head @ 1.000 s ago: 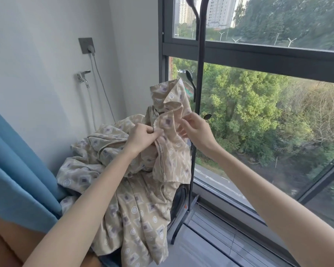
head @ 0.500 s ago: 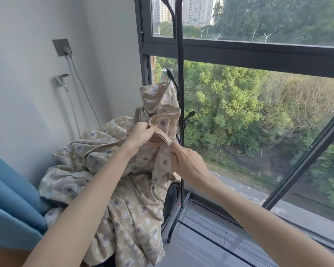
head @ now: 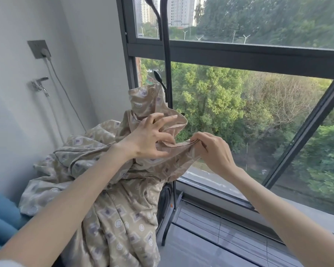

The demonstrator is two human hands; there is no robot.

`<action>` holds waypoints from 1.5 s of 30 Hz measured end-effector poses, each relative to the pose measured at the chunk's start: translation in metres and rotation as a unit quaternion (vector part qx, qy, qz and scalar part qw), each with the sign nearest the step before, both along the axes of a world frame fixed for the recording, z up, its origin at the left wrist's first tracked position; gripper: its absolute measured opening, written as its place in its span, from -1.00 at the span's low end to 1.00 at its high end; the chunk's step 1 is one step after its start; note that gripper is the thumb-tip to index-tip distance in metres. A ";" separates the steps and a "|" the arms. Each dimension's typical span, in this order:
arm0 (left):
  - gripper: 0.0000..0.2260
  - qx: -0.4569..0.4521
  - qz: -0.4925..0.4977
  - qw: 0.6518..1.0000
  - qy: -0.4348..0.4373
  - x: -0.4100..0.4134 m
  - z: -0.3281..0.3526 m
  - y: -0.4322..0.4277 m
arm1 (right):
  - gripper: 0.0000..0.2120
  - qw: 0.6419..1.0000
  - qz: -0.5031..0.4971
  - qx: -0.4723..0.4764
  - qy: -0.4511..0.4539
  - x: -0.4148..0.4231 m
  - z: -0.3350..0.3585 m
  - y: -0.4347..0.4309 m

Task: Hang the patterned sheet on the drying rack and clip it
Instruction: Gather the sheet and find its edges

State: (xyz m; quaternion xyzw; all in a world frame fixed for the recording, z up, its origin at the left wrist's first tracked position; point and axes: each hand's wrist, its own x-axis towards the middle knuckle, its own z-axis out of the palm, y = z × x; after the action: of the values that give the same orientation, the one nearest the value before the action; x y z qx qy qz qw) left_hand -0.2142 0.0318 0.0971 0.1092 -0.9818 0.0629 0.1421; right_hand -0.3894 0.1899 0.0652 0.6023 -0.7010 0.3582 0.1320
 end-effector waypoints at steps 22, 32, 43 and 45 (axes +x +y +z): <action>-0.82 -0.022 0.076 0.975 0.206 -0.018 0.013 -0.030 | -0.82 0.925 -0.298 -0.105 -0.211 -0.059 0.020 -0.016; -0.84 0.068 0.097 0.968 0.223 -0.041 0.018 -0.008 | -0.70 0.969 -0.194 0.135 -0.074 -0.054 -0.008 -0.005; -0.90 0.139 0.088 0.970 0.181 -0.050 0.018 -0.002 | -0.87 0.991 -0.133 0.022 -0.026 -0.003 0.000 -0.038; -0.89 0.119 0.085 0.970 0.195 -0.043 0.018 -0.009 | -0.86 0.989 -0.142 -0.003 -0.044 -0.002 0.003 -0.038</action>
State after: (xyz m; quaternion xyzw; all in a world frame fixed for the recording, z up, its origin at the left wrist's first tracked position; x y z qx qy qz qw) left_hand -0.2573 0.0228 0.1147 0.2183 -0.9228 -0.0649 0.3108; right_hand -0.3915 0.1517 0.0680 0.4800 -0.7833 0.3641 0.1530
